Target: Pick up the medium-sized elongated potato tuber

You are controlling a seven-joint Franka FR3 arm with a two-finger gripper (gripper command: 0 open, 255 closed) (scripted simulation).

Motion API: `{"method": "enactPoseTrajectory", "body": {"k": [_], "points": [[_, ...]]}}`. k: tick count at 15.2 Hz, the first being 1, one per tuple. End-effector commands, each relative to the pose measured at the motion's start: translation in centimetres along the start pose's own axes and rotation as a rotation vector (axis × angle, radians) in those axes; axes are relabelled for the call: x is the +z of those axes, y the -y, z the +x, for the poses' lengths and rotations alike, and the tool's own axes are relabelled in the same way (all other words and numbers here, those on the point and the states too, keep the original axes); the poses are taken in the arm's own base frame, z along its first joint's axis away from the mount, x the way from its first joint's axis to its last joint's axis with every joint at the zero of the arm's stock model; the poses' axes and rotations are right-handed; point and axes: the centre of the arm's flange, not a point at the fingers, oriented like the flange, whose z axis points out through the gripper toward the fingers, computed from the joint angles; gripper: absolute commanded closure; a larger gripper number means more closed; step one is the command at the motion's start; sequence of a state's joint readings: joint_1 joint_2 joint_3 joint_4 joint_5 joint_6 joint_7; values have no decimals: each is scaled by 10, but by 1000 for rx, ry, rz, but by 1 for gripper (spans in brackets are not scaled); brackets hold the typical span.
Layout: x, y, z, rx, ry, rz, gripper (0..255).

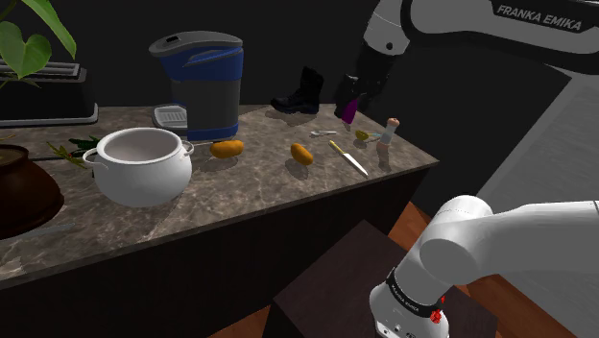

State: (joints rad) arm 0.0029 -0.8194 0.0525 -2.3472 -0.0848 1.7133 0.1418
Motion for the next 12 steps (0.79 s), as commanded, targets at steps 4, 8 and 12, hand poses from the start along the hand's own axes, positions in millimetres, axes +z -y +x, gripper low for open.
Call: {"method": "enactPoseTrajectory", "body": {"k": [4,8,12], "points": [[29,-13,26,12,13,2,0],[68,-30,59,27,30,4,0],[108,-48,92,43,47,7,0]]}}
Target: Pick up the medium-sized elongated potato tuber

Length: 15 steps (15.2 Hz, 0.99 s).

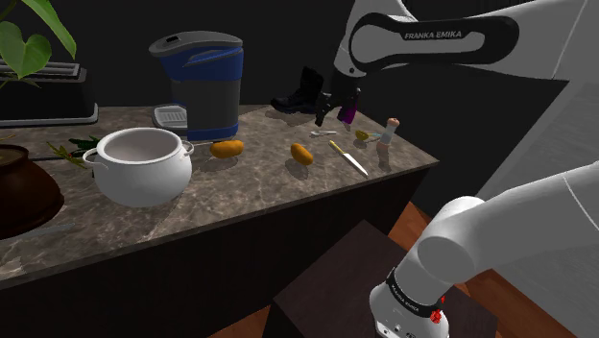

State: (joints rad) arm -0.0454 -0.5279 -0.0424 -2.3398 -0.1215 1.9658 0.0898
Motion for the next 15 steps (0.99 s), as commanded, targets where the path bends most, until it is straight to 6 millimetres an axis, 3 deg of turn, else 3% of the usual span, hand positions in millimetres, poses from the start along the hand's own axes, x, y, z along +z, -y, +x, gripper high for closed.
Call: {"method": "enactPoseTrajectory", "body": {"k": [1,15], "points": [[19,-9,19,8,7,1,0],[159,-71,133,63,67,10,0]]}}
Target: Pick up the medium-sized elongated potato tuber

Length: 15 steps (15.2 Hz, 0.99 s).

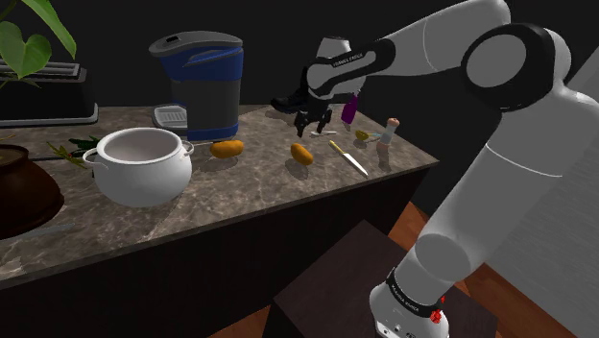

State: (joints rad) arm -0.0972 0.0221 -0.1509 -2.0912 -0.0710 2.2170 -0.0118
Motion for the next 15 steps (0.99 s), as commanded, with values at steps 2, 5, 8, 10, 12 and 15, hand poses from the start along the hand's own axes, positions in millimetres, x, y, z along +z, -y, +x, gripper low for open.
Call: {"method": "enactPoseTrajectory", "body": {"k": [2,5,8,10,12,15], "points": [[29,-16,26,12,12,1,0],[58,-29,51,24,25,3,0],[88,-42,76,35,38,5,0],[108,-51,92,43,46,6,0],[128,-60,108,51,55,8,0],[148,-67,119,57,61,9,0]]}}
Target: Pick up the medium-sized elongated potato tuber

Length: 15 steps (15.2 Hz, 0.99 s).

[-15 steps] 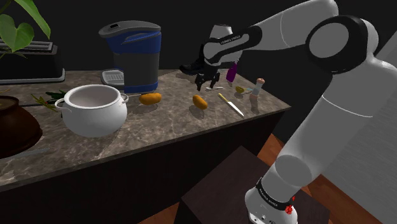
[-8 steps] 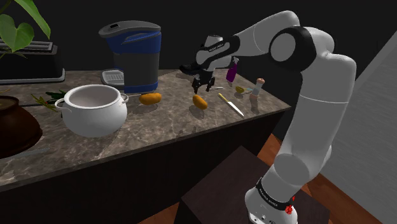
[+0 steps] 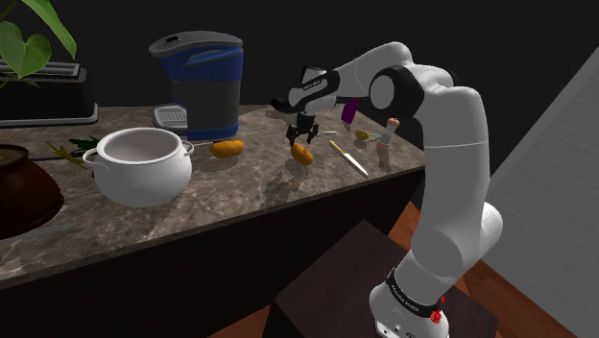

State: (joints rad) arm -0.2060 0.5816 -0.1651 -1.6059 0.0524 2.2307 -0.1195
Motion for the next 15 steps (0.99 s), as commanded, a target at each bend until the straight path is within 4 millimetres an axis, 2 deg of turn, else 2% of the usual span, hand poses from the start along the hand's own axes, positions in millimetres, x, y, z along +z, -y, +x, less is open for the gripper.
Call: {"method": "enactPoseTrajectory", "body": {"k": [1,6,8,9,15], "points": [[12,-1,3,1,1,1,0],[39,0,2,1,1,1,0],[42,0,2,1,1,1,0],[42,1,3,1,1,1,255],[42,1,2,1,1,1,255]]}}
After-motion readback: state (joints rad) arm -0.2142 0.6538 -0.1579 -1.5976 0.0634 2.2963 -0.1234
